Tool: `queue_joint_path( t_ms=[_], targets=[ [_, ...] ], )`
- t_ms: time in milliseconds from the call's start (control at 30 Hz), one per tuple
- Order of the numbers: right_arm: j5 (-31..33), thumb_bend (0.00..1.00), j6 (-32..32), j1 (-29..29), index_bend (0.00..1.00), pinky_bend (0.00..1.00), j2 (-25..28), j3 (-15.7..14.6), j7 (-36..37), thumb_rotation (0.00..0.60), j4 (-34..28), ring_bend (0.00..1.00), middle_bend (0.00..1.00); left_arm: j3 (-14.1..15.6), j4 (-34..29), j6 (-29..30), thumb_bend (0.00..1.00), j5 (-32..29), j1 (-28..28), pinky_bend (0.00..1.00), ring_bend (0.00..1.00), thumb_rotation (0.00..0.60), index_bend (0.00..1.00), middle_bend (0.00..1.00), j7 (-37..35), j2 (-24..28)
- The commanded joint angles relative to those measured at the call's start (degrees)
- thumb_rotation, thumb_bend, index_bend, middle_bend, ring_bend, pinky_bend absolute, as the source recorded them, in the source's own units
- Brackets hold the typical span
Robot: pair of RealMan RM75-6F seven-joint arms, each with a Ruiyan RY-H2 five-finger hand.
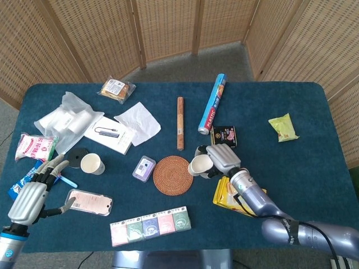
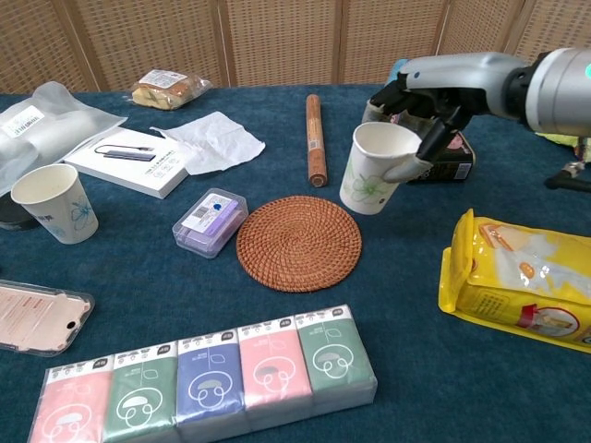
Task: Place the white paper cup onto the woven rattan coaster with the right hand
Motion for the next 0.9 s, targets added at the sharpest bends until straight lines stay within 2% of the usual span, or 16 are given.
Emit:
queue_joint_path(
  t_ms=[33,467,900],
  targets=[
    [1.2,0.27,-0.35,1.76,0.39,0.49,-1.83,0.09,-1.09,0.6,0.37,0.49,0.39,0.08,0.04,-0.04,0.35,0.02,0.02,0.0,0.0,0.448,0.03,0.0,-0.31,0.06],
    [7.08,0.27,1.62,8.6,0.38,0.45,-9.15,-1.57,-8.92,0.6,5.14,0.45,0.38,0.28,1.06,-0.4,0.35,-0.94,0.23,0.0,0.0,0.452,0.03,0.0,-1.98,0.5],
    [10.96,0.27,2.87,11.52,0.37,0.43,-12.52,-3.11,-12.85,0.6,7.04,0.42,0.38,0.19,2.49,-0.8,0.35,-1.87,0.31,0.0,0.0,0.453,0.03,0.0,-3.33,-0.08]
  ],
)
